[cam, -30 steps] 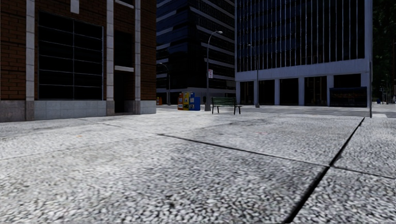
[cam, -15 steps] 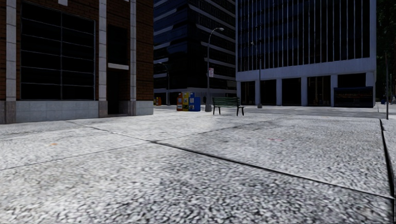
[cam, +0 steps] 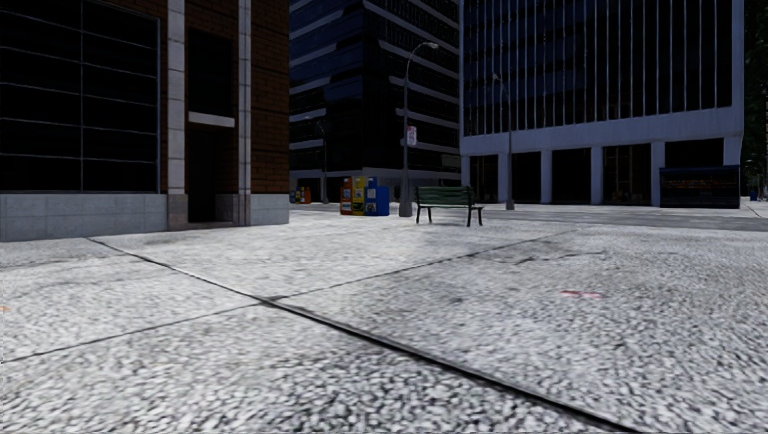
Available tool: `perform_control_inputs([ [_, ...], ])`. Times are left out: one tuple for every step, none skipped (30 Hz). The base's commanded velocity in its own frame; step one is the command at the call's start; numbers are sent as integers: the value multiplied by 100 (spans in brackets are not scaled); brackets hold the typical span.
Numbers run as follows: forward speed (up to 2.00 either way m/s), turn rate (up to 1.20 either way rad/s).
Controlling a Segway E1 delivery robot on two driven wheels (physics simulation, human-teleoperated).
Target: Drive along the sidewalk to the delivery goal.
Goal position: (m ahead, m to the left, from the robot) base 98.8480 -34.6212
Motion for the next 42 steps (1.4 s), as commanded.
perform_control_inputs([
  [200, 0],
  [200, 0],
  [200, 0],
  [200, 0],
  [200, 0],
  [200, 0],
  [200, 0],
  [200, 0],
  [200, 0],
  [200, 0],
  [200, 0],
  [200, 0],
  [200, 0],
  [200, 0],
  [200, 0],
  [200, 0],
  [200, 0],
  [200, 0],
  [200, 0],
  [200, 0],
  [200, 0],
  [200, 0],
  [200, 0],
  [200, 0],
  [200, 0],
  [200, 0],
  [200, 0],
  [200, 0],
  [200, 0],
  [200, 0],
  [200, 0],
  [200, 0],
  [200, 0],
  [200, 0],
  [200, 0],
  [200, 0],
  [200, 0],
  [200, 0],
  [200, 0],
  [200, 0],
  [200, 0],
  [200, 0],
])
